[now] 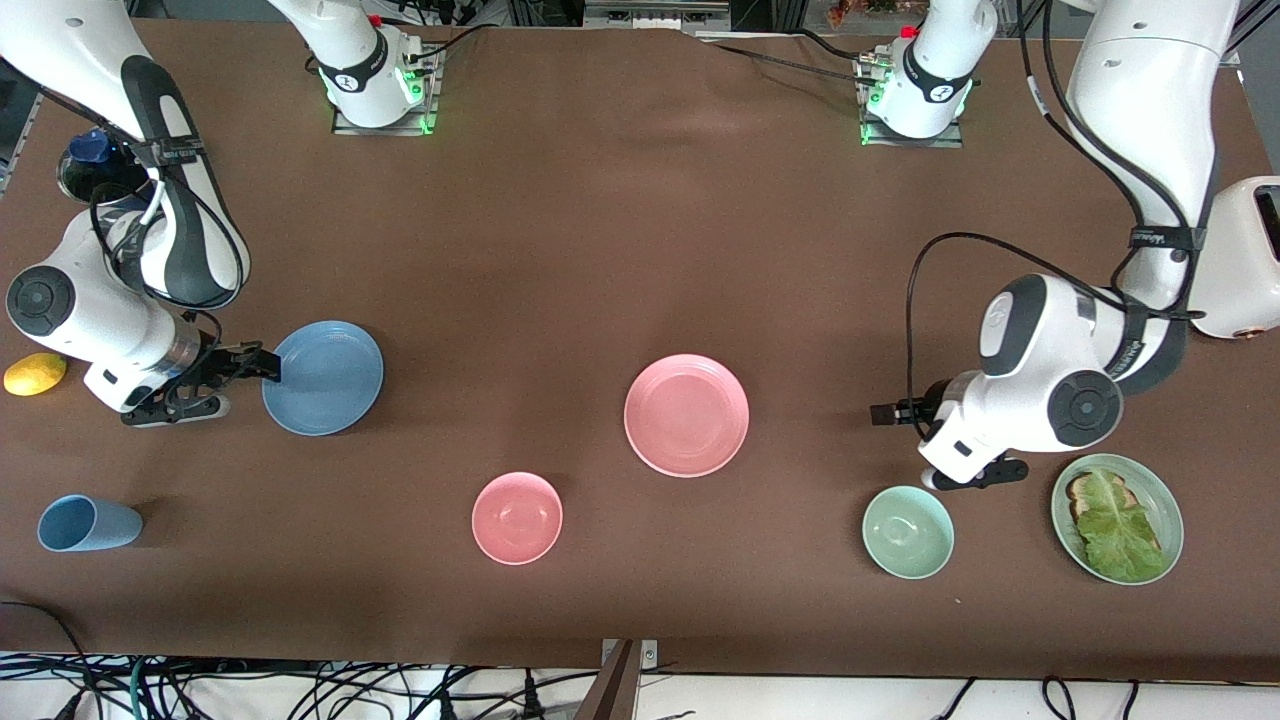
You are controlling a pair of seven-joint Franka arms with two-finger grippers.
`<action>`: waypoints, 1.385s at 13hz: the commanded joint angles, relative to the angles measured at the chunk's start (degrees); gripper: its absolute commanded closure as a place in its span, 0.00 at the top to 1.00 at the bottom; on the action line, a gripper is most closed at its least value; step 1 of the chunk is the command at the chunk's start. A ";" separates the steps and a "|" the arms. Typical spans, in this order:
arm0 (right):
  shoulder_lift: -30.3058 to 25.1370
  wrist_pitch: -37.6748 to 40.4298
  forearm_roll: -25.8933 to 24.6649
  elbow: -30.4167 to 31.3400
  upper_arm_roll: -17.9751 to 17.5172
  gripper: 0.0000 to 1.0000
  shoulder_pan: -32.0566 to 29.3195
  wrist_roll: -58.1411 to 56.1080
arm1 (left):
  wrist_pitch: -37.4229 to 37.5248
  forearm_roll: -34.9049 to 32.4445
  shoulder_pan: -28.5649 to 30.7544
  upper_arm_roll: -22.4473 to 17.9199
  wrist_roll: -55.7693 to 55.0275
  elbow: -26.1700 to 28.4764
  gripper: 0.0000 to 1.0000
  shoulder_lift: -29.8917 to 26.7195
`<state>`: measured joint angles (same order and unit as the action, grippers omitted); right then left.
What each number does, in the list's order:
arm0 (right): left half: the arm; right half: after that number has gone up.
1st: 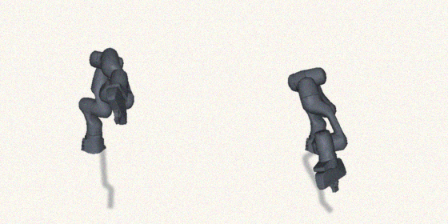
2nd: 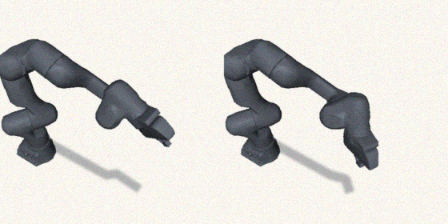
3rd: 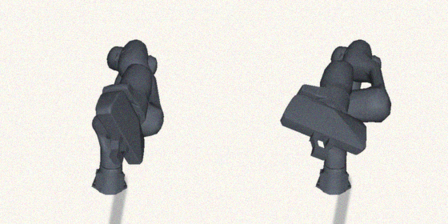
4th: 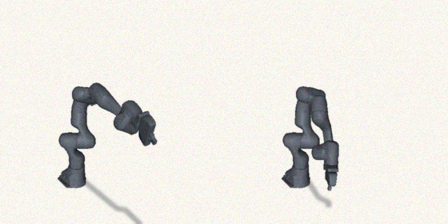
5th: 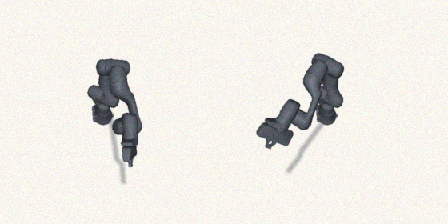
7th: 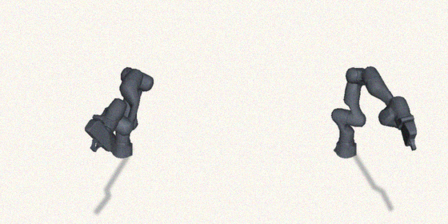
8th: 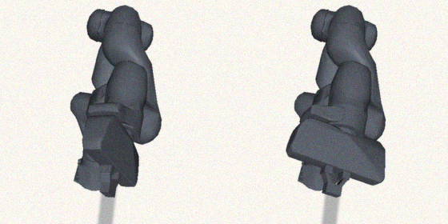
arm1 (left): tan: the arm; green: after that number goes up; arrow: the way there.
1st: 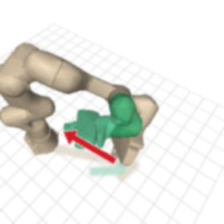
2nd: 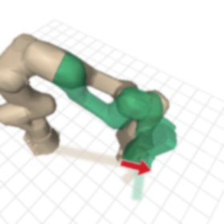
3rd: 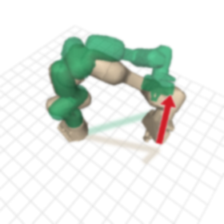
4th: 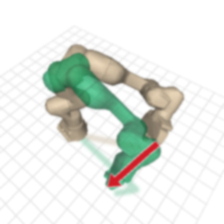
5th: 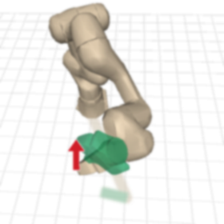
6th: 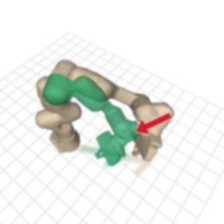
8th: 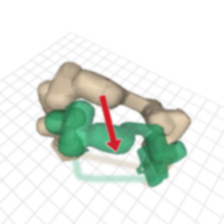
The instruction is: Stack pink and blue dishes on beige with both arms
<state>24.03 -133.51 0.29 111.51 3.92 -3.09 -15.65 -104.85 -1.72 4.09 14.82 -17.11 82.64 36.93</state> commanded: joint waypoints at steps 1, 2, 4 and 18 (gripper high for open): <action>-0.56 -0.61 -0.55 0.64 -0.58 0.96 -0.69 -0.61 | 3.50 -1.00 3.81 0.56 6.89 1.82 1.00 -3.96; -0.56 -0.61 -0.55 0.64 -0.58 0.96 -0.69 -0.61 | 4.99 -1.00 5.30 0.47 8.92 1.82 1.00 -4.84; -0.56 -0.61 -0.55 0.64 -0.58 0.96 -0.69 -0.61 | 7.19 -1.00 6.11 0.21 9.82 1.73 1.00 -6.60; -0.56 -0.61 -0.55 0.64 -0.58 0.96 -0.69 -0.61 | 15.29 -5.84 2.59 -3.66 9.91 2.96 1.00 -24.09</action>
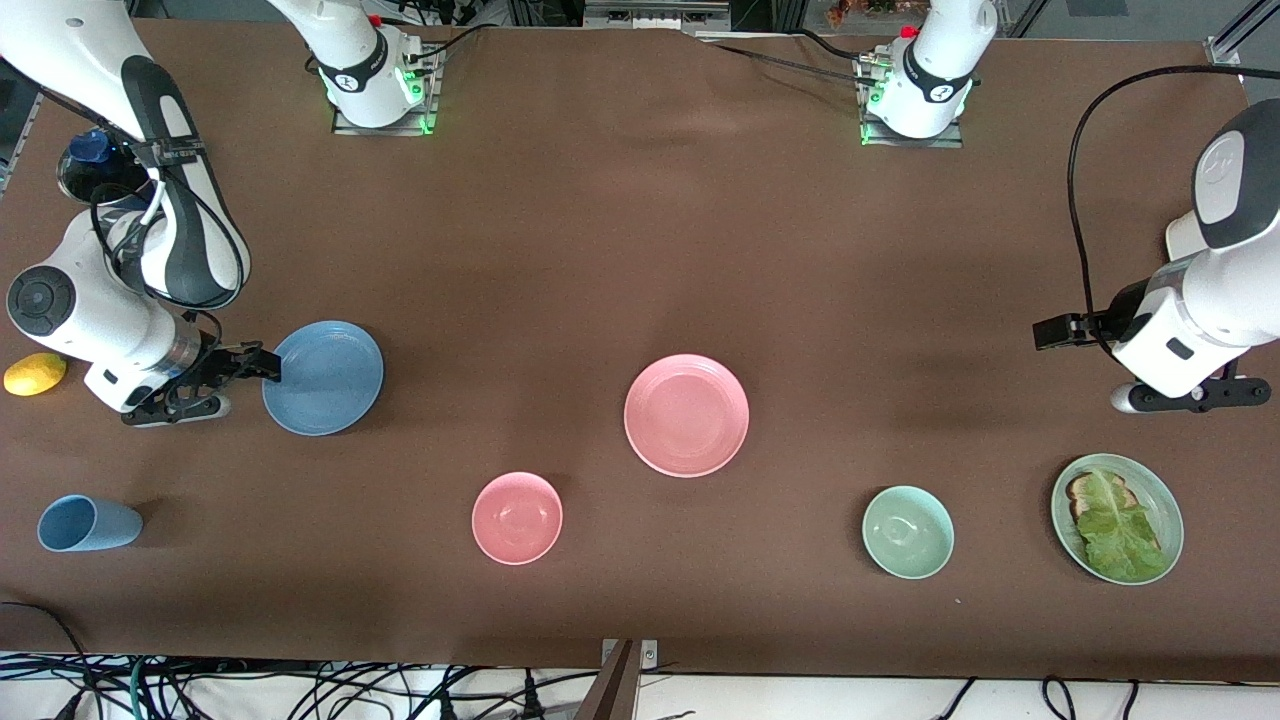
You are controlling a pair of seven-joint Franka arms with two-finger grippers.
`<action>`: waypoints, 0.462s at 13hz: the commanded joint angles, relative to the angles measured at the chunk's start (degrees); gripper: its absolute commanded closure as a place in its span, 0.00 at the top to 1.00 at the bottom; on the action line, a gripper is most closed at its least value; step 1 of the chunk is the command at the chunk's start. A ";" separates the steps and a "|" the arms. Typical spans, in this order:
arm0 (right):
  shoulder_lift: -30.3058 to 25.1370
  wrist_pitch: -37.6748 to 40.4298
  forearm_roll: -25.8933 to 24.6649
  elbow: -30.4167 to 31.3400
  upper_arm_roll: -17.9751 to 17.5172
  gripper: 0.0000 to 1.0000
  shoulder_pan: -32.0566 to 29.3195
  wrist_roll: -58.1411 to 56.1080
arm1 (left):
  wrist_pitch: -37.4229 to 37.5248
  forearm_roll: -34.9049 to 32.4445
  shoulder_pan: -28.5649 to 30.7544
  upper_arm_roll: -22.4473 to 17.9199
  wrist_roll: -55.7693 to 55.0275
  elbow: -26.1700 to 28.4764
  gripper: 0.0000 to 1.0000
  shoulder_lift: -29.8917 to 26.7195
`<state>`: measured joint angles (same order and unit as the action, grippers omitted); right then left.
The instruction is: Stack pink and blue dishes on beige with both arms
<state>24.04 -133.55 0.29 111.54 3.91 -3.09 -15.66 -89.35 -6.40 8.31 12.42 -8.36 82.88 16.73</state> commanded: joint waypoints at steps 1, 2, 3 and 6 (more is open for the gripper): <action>-0.58 -0.57 -0.55 0.61 -0.57 0.96 -0.69 -0.60 | -0.13 1.02 -1.71 -1.43 1.16 3.16 1.00 -4.85; -0.58 -0.57 -0.55 0.61 -0.57 0.96 -0.69 -0.60 | -0.13 3.73 -1.89 -2.91 1.16 3.69 1.00 -5.91; -0.58 -0.57 -0.55 0.61 -0.57 0.96 -0.69 -0.60 | -0.13 4.72 -3.20 -4.75 1.16 5.17 1.00 -7.74; -0.58 -0.57 -0.55 0.61 -0.57 0.96 -0.69 -0.60 | 0.31 4.73 -5.58 -7.40 1.16 8.09 1.00 -11.62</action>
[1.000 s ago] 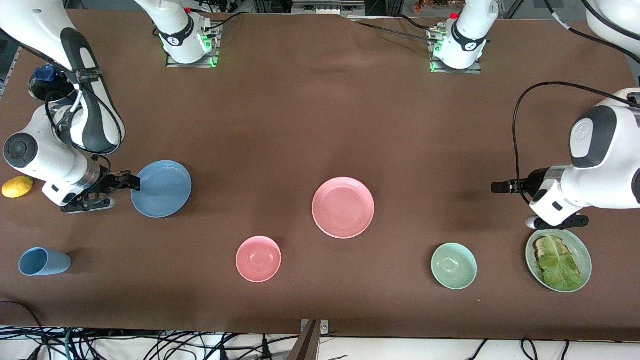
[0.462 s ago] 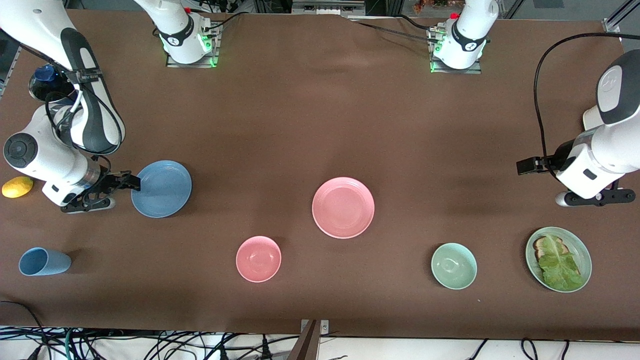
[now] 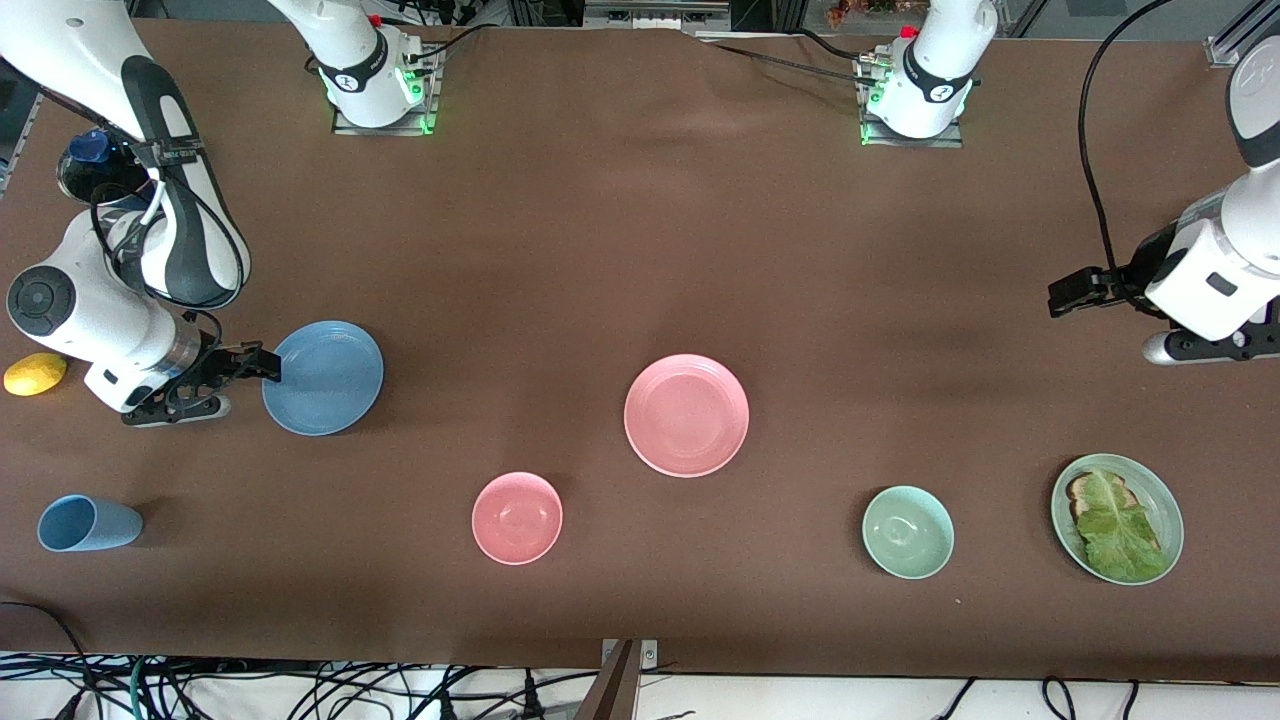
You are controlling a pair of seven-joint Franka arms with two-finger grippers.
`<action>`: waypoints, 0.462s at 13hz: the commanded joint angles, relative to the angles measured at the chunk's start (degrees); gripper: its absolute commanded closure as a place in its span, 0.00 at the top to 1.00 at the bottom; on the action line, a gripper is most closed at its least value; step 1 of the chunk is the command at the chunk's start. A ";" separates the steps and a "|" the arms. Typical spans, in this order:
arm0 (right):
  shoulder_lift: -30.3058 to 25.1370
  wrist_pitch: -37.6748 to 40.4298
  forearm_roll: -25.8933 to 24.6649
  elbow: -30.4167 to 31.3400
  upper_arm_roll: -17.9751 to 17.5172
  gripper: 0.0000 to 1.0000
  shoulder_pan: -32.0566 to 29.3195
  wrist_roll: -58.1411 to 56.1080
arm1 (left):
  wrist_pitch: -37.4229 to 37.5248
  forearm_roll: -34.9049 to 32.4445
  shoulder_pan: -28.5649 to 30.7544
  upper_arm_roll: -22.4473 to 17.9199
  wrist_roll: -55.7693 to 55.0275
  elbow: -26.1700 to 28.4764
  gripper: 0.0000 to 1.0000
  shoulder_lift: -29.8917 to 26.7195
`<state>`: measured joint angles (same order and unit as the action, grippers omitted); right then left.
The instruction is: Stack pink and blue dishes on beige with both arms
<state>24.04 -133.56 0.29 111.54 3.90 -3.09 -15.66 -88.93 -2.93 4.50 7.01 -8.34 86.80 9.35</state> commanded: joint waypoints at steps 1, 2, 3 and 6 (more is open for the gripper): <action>-0.58 -0.56 -0.55 0.61 -0.56 0.96 -0.68 -0.60 | 0.33 0.91 -3.17 -3.22 1.13 4.34 1.00 -4.86; -0.58 -0.56 -0.55 0.61 -0.56 0.96 -0.68 -0.60 | 1.47 0.91 -3.62 -4.01 1.48 4.69 1.00 -5.91; -0.58 -0.56 -0.55 0.61 -0.56 0.96 -0.68 -0.60 | 1.74 0.74 -3.63 -4.02 1.83 5.13 1.00 -6.70; -0.58 -0.56 -0.55 0.61 -0.56 0.96 -0.68 -0.60 | 1.13 0.12 -3.54 -4.19 4.99 5.39 1.00 -7.15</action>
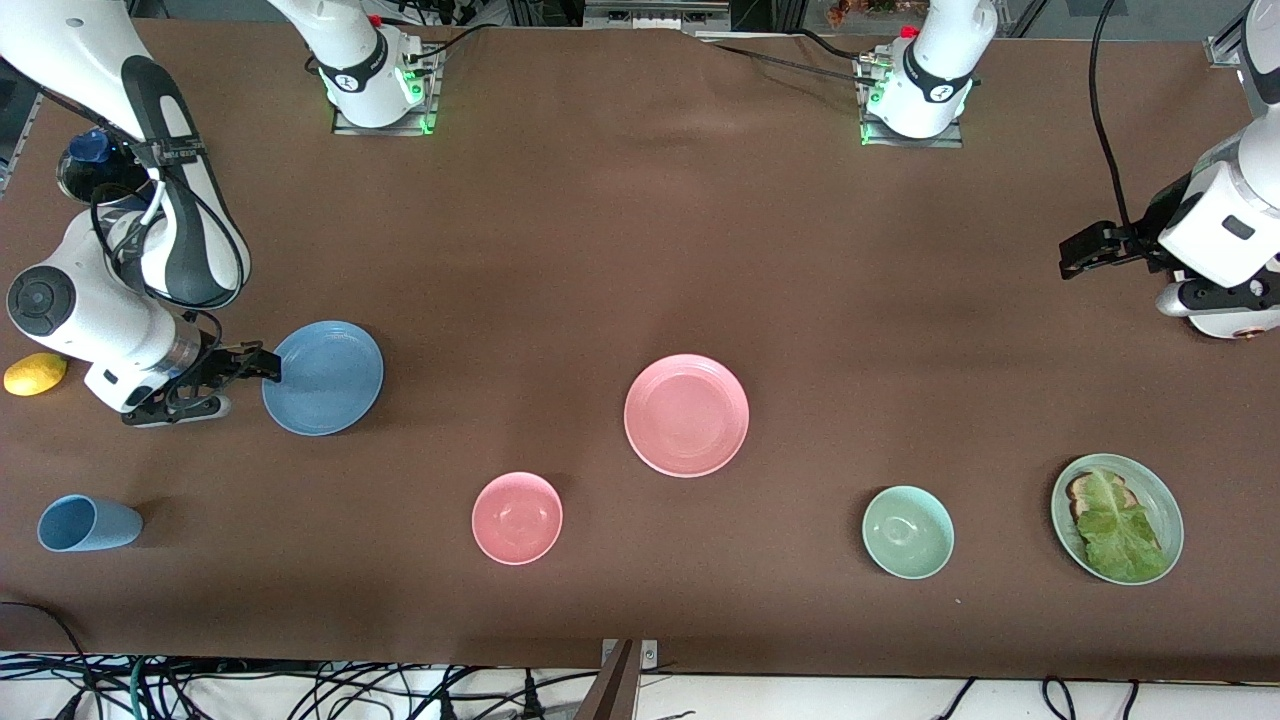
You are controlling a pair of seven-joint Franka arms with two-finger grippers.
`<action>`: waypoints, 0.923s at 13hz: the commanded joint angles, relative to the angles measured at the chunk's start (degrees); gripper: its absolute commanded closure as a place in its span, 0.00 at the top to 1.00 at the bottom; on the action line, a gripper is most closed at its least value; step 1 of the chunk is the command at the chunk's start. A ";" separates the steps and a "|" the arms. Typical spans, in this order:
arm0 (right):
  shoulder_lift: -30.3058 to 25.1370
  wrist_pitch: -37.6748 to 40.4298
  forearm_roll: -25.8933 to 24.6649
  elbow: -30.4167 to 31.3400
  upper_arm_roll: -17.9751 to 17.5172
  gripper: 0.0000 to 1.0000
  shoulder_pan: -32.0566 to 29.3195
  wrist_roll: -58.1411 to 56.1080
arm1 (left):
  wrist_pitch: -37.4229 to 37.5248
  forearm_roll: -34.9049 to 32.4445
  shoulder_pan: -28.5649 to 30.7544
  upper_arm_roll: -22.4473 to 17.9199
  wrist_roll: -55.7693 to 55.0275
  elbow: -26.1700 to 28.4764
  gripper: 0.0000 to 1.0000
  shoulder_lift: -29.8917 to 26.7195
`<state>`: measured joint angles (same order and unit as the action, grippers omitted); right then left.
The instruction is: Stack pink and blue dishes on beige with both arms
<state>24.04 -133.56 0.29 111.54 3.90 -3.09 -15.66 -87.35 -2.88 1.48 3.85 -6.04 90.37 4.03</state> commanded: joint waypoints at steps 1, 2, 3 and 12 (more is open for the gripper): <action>-0.58 -0.56 -0.55 0.61 -0.56 0.96 -0.69 -0.60 | -0.80 0.16 -0.60 -1.29 3.31 1.83 1.00 -1.84; -0.58 -0.56 -0.55 0.61 -0.56 0.96 -0.69 -0.60 | -0.80 0.33 -0.52 -1.38 3.32 1.92 1.00 -1.92; -0.58 -0.56 -0.55 0.61 -0.56 0.96 -0.69 -0.60 | -0.63 0.33 -0.52 -1.39 3.23 1.92 1.00 -2.27; -0.58 -0.56 -0.55 0.61 -0.56 0.96 -0.69 -0.60 | -0.36 0.69 -0.69 -2.88 2.44 2.09 1.00 -2.63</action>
<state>24.04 -133.56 0.29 111.54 3.90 -3.09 -15.66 -87.43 -2.88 1.35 1.56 -4.25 90.91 3.02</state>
